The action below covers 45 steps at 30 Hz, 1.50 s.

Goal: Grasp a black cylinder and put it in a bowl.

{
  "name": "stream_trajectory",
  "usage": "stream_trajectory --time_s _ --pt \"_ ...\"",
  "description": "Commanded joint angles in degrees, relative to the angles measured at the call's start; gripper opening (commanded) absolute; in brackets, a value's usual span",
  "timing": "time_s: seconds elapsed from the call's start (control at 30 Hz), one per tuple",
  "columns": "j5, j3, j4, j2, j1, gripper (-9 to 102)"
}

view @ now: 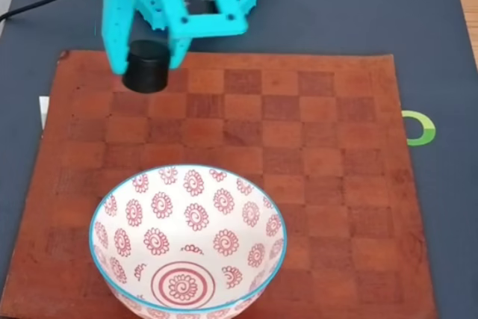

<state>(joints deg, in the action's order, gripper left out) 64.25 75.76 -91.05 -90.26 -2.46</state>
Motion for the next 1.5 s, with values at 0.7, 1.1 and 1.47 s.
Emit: stream_trajectory --time_s 0.7,1.1,1.47 --pt "-1.49 -35.24 0.26 30.76 -4.83 14" --pt "-2.72 -35.07 -0.62 33.75 -1.85 27" --pt "0.35 -35.07 -2.02 32.87 0.26 4"
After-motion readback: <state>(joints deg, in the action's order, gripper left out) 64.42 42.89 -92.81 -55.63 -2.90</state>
